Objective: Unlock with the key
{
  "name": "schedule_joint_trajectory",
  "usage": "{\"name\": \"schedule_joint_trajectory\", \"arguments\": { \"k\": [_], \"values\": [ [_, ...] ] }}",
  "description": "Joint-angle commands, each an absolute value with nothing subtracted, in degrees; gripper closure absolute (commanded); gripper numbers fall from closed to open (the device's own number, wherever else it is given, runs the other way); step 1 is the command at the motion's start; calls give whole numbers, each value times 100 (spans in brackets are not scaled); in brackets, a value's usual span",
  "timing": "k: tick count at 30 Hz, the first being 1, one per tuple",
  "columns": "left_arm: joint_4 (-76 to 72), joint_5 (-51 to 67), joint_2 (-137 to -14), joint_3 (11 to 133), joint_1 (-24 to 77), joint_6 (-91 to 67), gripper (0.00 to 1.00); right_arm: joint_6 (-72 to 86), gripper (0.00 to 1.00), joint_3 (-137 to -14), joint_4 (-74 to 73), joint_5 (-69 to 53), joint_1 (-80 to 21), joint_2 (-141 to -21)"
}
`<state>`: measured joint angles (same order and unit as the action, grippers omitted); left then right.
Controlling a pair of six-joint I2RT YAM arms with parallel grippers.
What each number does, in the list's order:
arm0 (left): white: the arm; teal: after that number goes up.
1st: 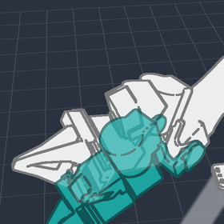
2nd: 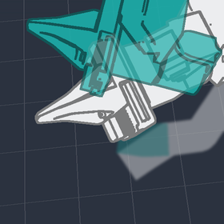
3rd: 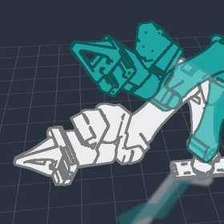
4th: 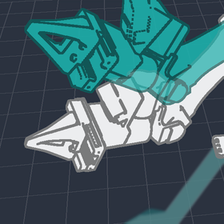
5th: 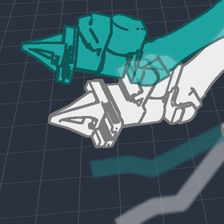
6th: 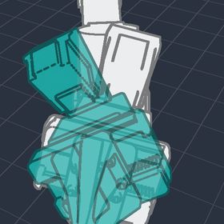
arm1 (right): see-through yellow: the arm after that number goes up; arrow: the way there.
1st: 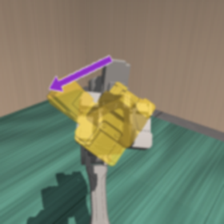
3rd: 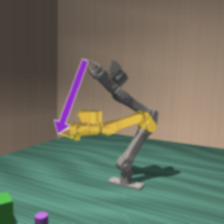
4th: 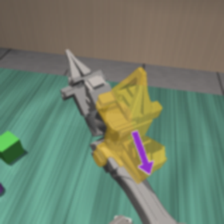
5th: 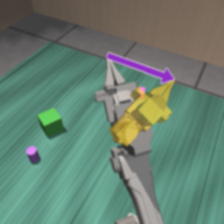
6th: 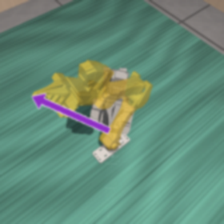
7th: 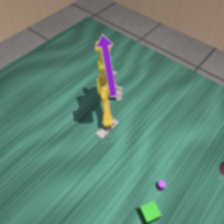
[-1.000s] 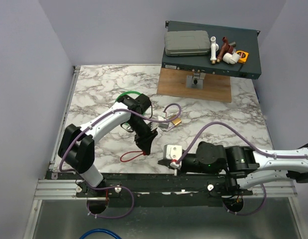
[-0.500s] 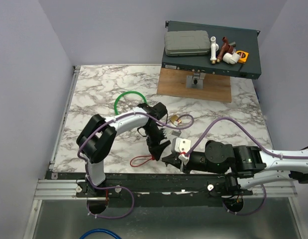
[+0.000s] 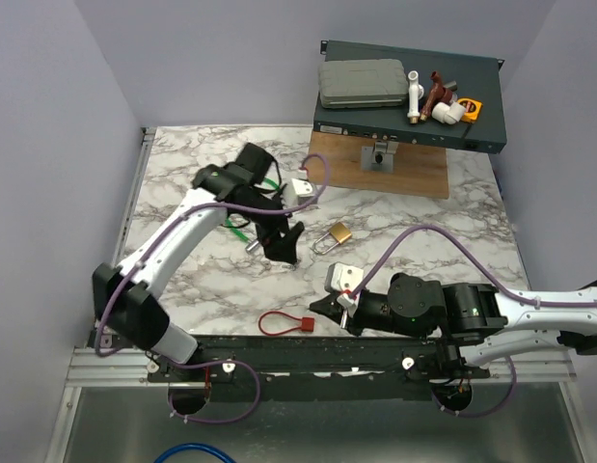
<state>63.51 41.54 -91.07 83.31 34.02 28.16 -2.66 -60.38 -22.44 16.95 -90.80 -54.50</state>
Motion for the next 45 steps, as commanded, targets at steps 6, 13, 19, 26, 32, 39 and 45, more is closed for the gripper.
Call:
{"name": "schedule_joint_trajectory", "arguments": {
  "k": [6, 13, 19, 26, 32, 39, 45],
  "values": [
    [6235, 4549, -6023, 7761, 3068, 3896, 2, 154, 99, -6445, -1355, 1718, -8924, -5598],
    [6489, 5264, -5182, 7367, 3164, 3744, 2, 217, 99, -6671, -757, 1441, -8851, -6055],
    [6738, 6099, -5034, 7355, 3164, 3722, 12, 220, 99, -6806, -436, 1294, -8842, -6306],
    [7192, 6679, -4889, 7324, 3160, 4017, 23, 203, 99, -6803, -284, 1248, -8842, -6439],
    [7117, 6838, -4843, 7268, 3164, 3825, 30, 107, 99, -6838, -237, 1250, -8842, -6535],
    [6771, 6829, -4915, 7330, 3156, 3358, 45, 86, 99, -6777, -220, 1258, -8841, -6562],
    [6788, 6843, -4931, 7339, 3145, 3362, 63, 57, 99, -6699, -193, 1344, -8842, -6459]
  ]
}}
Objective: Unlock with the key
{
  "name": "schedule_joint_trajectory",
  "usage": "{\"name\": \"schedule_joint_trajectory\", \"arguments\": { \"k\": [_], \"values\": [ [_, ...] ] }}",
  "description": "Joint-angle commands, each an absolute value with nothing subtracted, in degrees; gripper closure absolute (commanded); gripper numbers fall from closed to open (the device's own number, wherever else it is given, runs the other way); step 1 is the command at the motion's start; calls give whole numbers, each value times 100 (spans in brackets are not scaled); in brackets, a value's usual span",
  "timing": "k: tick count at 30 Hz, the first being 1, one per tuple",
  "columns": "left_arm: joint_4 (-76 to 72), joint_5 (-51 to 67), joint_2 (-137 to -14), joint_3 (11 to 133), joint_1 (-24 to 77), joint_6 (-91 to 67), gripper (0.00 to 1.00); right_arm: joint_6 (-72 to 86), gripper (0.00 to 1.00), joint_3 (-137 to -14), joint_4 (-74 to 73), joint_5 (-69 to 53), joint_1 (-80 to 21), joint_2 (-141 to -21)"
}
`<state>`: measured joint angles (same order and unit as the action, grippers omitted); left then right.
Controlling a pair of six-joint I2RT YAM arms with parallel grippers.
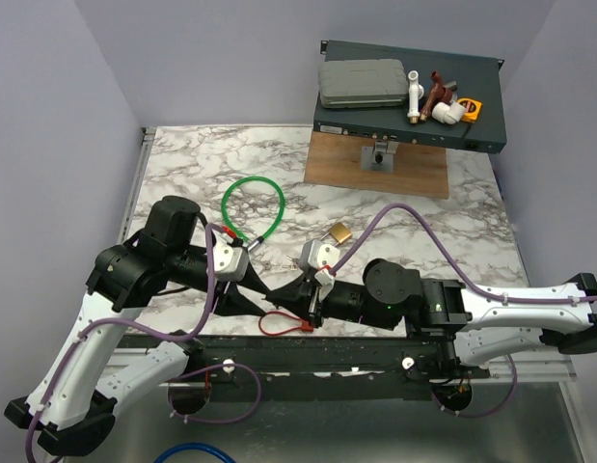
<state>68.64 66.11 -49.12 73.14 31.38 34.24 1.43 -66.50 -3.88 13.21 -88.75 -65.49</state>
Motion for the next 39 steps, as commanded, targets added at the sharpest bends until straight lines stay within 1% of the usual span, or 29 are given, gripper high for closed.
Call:
{"name": "schedule_joint_trajectory", "arguments": {
  "k": [1, 2, 6, 19, 20, 21, 22, 35, 36, 39],
  "values": [
    [6783, 6840, -4931, 7345, 3147, 3358, 68, 61, 99, -6697, -189, 1344, -8836, -6451],
    [6772, 6838, -4939, 7354, 3144, 3358, 72, 61, 99, -6691, -191, 1342, -8842, -6456],
    [6760, 6881, -4959, 7370, 3122, 3325, 77, 55, 99, -6671, -168, 1342, -8837, -6456],
    [6793, 6952, -4919, 7356, 3092, 3339, 78, 59, 99, -6627, -157, 1327, -8842, -6504],
    [6799, 6954, -4909, 7365, 3079, 3338, 79, 59, 99, -6627, -167, 1324, -8842, -6504],
    [6817, 6969, -4904, 7374, 3078, 3387, 88, 56, 99, -6617, -176, 1325, -8842, -6508],
    [6822, 6955, -4897, 7381, 3070, 3398, 100, 57, 99, -6614, -183, 1318, -8841, -6508],
    [6917, 6997, -4866, 7401, 3032, 3391, 100, 59, 99, -6682, -284, 1246, -8841, -6662],
    [6917, 6990, -4869, 7392, 3032, 3379, 99, 58, 99, -6680, -288, 1254, -8842, -6662],
    [6890, 6951, -4875, 7392, 3031, 3327, 92, -139, 99, -6687, -271, 1265, -8842, -6662]
  ]
}}
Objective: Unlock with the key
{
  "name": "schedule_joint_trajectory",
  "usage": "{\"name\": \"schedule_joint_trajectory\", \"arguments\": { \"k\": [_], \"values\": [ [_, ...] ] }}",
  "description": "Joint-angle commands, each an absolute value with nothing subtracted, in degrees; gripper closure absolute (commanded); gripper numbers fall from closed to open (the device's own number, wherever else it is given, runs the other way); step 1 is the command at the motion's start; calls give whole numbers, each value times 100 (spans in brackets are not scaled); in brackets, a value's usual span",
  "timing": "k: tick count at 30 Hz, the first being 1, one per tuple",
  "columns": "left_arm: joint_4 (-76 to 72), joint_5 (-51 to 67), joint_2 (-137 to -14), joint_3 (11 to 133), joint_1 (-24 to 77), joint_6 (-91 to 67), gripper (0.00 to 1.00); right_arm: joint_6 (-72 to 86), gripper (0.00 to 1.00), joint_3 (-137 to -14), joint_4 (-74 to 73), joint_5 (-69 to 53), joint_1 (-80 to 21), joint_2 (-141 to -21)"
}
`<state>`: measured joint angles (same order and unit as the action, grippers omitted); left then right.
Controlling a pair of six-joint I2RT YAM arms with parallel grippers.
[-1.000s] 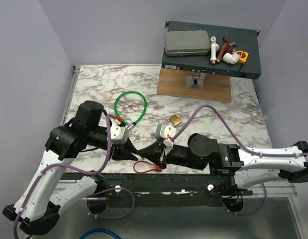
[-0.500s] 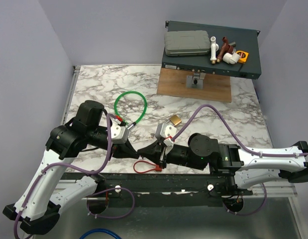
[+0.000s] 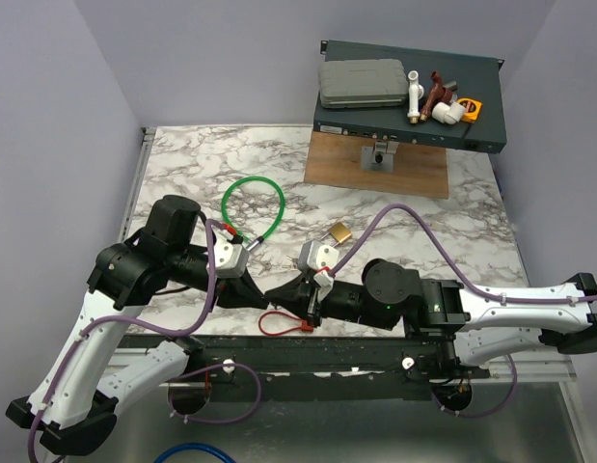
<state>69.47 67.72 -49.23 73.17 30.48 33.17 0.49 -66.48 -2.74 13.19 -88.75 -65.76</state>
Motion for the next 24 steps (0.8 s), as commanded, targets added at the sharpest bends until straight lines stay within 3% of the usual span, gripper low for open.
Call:
{"name": "schedule_joint_trajectory", "arguments": {
  "k": [1, 5, 7, 13, 18, 24],
  "values": [
    [6855, 6920, -4878, 7388, 3032, 3265, 88, -149, 99, -6693, -273, 1274, -8842, -6662],
    [6767, 6814, -4895, 7387, 3032, 3041, 78, -176, 99, -6680, -273, 1301, -8842, -6644],
    [6767, 6812, -4891, 7392, 3032, 3020, 78, -188, 99, -6664, -275, 1314, -8842, -6619],
    [6881, 6793, -4881, 7391, 3024, 3233, 100, -205, 99, -6636, -297, 1320, -8841, -6565],
    [6869, 6577, -4895, 7468, 3006, 3257, 100, -98, 99, -6603, -363, 1289, -8842, -6572],
    [7053, 6080, -4981, 7485, 3014, 3403, 100, 164, 60, -6656, -272, 1856, -8812, -6426]
  ]
}}
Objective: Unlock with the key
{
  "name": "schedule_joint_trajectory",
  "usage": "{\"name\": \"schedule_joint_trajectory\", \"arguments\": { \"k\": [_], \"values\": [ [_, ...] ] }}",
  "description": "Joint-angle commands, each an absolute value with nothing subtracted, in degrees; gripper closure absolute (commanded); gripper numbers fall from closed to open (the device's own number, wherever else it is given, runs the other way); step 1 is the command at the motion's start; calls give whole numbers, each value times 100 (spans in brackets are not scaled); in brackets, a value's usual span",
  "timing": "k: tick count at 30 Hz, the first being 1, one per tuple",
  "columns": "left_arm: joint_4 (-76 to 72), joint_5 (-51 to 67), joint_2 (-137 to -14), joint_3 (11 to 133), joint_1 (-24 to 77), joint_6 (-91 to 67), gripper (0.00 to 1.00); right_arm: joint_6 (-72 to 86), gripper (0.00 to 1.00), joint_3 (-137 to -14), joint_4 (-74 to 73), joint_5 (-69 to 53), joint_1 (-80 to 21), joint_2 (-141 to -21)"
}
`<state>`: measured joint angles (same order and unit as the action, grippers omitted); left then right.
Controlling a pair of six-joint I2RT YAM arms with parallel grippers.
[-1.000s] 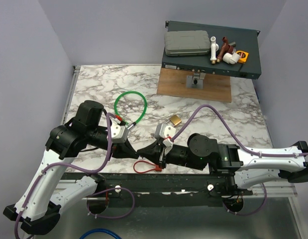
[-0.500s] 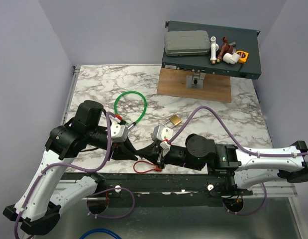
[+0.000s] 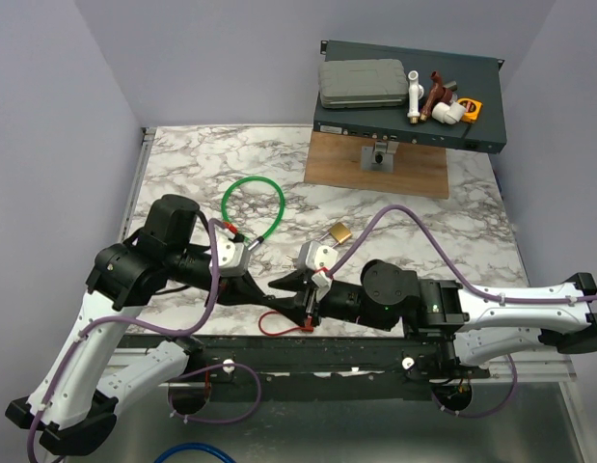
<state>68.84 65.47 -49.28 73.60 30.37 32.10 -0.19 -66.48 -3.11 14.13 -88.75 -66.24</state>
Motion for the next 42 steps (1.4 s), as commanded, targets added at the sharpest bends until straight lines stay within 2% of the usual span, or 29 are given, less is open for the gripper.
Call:
{"name": "schedule_joint_trajectory", "arguments": {
  "k": [1, 3, 6, 8, 12, 20, 37, 39, 42],
  "values": [
    [7082, 5943, -5015, 7488, 3023, 3438, 100, 176, 55, -6683, -239, 1940, -8778, -6370],
    [7344, 5719, -5184, 7595, 3045, 3575, 100, 159, 48, -6756, -256, 1927, -8662, -6296],
    [7788, 5265, -5601, 7848, 3143, 3589, 100, 156, 46, -6879, -596, 1754, -8395, -6235],
    [8097, 5003, -5910, 8023, 3208, 3709, 100, 251, 47, -6867, -797, 1334, -8092, -6206],
    [8210, 4614, -6058, 8321, 3369, 3708, 100, 727, 54, -6644, -840, -239, -7210, -6163],
    [8158, 4761, -5986, 8469, 3423, 3677, 100, 757, 56, -6601, -783, -1453, -7137, -6460],
    [8286, 4895, -5962, 8428, 3435, 3753, 100, 780, 65, -6710, -774, -1829, -7045, -7028],
    [8303, 4925, -5971, 8431, 3436, 3753, 100, 772, 69, -6731, -775, -1839, -7026, -7071],
    [8313, 4933, -5976, 8454, 3449, 3747, 100, 762, 80, -6750, -735, -1823, -6991, -7108]
  ]
}}
